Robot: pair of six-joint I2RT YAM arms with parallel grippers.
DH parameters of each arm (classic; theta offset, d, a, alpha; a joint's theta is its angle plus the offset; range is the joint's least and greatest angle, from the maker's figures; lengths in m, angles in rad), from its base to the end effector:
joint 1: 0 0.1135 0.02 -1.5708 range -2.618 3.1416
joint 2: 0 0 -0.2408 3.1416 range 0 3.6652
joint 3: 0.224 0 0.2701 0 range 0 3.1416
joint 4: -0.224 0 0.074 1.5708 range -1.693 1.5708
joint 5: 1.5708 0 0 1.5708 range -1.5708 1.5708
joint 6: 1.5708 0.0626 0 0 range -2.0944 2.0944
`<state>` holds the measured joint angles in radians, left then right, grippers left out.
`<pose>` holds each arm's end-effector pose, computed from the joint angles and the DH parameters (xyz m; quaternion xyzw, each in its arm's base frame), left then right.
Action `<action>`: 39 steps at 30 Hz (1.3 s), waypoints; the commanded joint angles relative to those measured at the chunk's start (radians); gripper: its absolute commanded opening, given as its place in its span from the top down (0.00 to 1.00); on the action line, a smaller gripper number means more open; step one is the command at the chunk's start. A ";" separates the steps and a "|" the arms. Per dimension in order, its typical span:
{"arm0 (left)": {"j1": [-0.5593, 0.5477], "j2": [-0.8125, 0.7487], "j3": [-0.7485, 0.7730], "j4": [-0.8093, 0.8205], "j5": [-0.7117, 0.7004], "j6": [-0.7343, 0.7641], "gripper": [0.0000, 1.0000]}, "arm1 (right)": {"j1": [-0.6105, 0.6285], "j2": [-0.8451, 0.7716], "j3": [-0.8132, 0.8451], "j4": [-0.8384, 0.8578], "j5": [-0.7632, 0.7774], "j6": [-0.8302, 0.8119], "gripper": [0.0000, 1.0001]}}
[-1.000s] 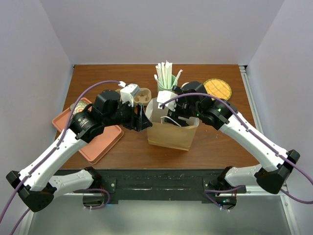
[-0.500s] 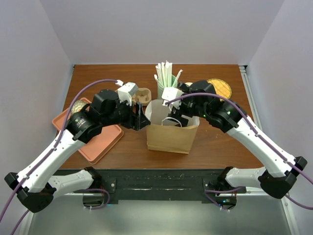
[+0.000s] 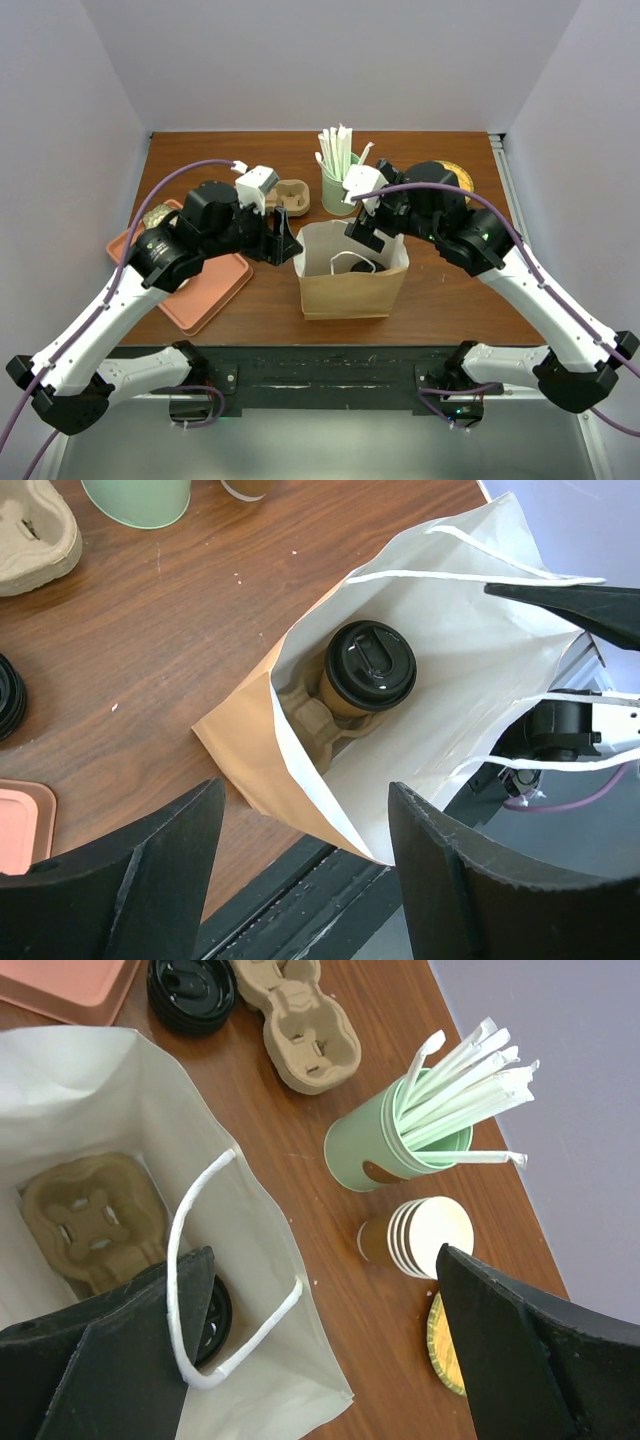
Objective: Pack the takeout coffee
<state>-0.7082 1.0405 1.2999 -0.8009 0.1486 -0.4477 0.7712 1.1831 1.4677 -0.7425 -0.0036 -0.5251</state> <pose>0.1868 -0.1721 0.3767 0.1490 0.8560 -0.3223 0.3758 0.2059 0.2005 0.4076 -0.5134 0.6764 0.0663 0.5240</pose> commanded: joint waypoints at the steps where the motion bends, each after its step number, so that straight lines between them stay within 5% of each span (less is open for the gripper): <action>1: -0.002 -0.016 0.048 -0.003 -0.012 0.030 0.28 | -0.006 -0.031 0.023 0.043 -0.064 0.043 0.04; 14: -0.002 -0.020 0.113 -0.041 -0.112 0.049 0.27 | -0.004 -0.014 0.160 -0.002 -0.274 0.149 0.04; 17: -0.002 -0.031 0.118 -0.044 -0.145 0.050 0.26 | -0.004 -0.031 0.160 0.130 -0.308 0.265 0.04; 20: -0.002 -0.046 0.118 -0.043 -0.175 0.055 0.23 | -0.004 -0.033 0.151 0.296 -0.173 0.418 0.07; 23: -0.002 -0.062 0.117 -0.049 -0.196 0.052 0.16 | -0.006 0.047 0.196 0.330 0.083 0.517 0.07; 27: -0.002 -0.062 0.153 -0.073 -0.184 0.052 0.02 | -0.050 0.292 0.464 0.120 0.335 0.557 0.12; 33: -0.002 -0.066 0.200 -0.112 -0.153 0.023 0.00 | -0.237 0.587 0.692 -0.035 0.231 0.746 0.15; 39: -0.002 -0.102 0.205 -0.139 -0.153 -0.023 0.00 | -0.349 0.707 0.669 -0.014 0.148 0.856 0.21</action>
<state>-0.7082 0.9695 1.4689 -0.9188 -0.0124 -0.4351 0.4702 1.8900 2.1162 -0.7242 0.1734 0.2100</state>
